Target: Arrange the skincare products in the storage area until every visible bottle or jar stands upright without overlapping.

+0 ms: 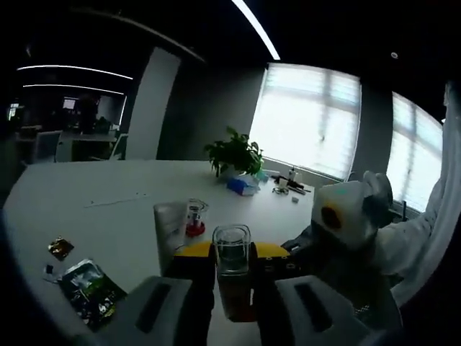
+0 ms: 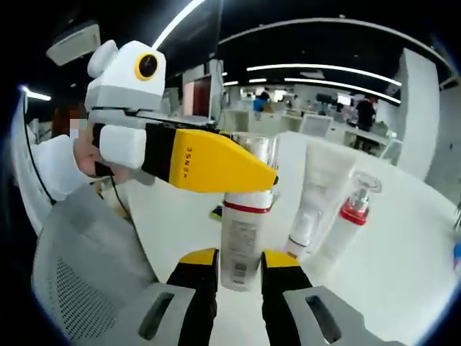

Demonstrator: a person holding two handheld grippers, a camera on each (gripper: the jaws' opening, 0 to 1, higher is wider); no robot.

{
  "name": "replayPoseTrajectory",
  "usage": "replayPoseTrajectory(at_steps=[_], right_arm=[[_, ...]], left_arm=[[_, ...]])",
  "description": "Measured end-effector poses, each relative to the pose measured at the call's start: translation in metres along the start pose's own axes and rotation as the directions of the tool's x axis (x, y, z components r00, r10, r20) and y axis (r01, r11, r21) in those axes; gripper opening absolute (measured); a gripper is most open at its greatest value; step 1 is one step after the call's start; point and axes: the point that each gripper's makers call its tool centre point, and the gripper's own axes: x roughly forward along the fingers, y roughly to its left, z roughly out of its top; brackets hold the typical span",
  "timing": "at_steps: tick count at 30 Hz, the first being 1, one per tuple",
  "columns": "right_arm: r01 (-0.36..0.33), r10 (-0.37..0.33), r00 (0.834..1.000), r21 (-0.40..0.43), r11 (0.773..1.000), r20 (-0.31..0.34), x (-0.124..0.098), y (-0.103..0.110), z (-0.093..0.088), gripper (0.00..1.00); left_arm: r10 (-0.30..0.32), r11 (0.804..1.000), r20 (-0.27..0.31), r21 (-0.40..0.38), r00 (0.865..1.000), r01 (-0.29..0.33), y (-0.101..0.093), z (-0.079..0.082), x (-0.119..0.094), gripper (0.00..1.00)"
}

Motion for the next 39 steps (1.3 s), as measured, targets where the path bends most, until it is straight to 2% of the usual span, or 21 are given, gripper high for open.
replayPoseTrajectory(at_steps=[5, 10, 15, 20, 25, 28, 32, 35, 36, 37, 39], right_arm=[[0.029, -0.029, 1.000, 0.005, 1.000, 0.002, -0.002, -0.002, 0.002, 0.17], [0.051, -0.051, 0.999, 0.002, 0.999, -0.009, 0.000, -0.003, -0.001, 0.19], [0.085, -0.085, 0.996, 0.001, 0.996, -0.001, -0.003, -0.008, 0.001, 0.18], [0.091, -0.091, 0.996, 0.005, 0.996, 0.013, -0.006, -0.010, 0.003, 0.14], [0.096, -0.095, 0.995, -0.003, 0.995, 0.037, -0.007, -0.011, 0.007, 0.17], [0.096, -0.096, 0.994, 0.008, 0.995, 0.045, -0.007, -0.011, 0.010, 0.14], [0.054, -0.054, 0.996, -0.002, 0.999, 0.073, -0.010, -0.008, 0.015, 0.13], [-0.015, 0.015, 0.997, 0.007, 1.000, 0.073, -0.011, -0.003, 0.013, 0.13], [-0.043, 0.041, 0.997, 0.019, 0.999, 0.070, -0.012, 0.000, 0.011, 0.13], [-0.099, 0.097, 0.993, 0.028, 0.995, 0.075, -0.013, 0.005, 0.011, 0.13], [-0.170, 0.167, 0.981, 0.017, 0.985, 0.098, -0.016, 0.013, 0.012, 0.13]], left_arm=[[0.005, 1.000, 0.014, 0.025, 1.000, -0.005, -0.002, 0.003, 0.002, 0.13], [0.007, 0.998, -0.002, 0.064, 1.000, -0.007, -0.006, 0.001, 0.005, 0.14], [0.012, 0.998, 0.000, 0.061, 1.000, -0.012, -0.005, 0.001, 0.005, 0.13], [0.003, 0.997, -0.009, 0.071, 1.000, -0.003, -0.008, -0.001, 0.006, 0.13], [-0.006, 0.999, -0.003, 0.053, 1.000, 0.006, -0.010, 0.002, 0.006, 0.14], [-0.012, 0.998, -0.004, 0.059, 1.000, 0.012, -0.011, 0.001, 0.005, 0.14], [-0.049, 0.990, 0.031, 0.132, 0.998, 0.045, -0.014, 0.008, 0.001, 0.15], [-0.086, 0.988, 0.019, 0.128, 0.996, 0.082, -0.016, 0.007, -0.001, 0.16], [-0.106, 0.987, 0.013, 0.125, 0.994, 0.104, -0.018, 0.007, -0.002, 0.16], [-0.161, 0.982, 0.008, 0.104, 0.987, 0.159, -0.025, 0.006, -0.004, 0.16], [-0.190, 0.977, 0.029, 0.103, 0.981, 0.186, -0.028, 0.007, -0.008, 0.17]])
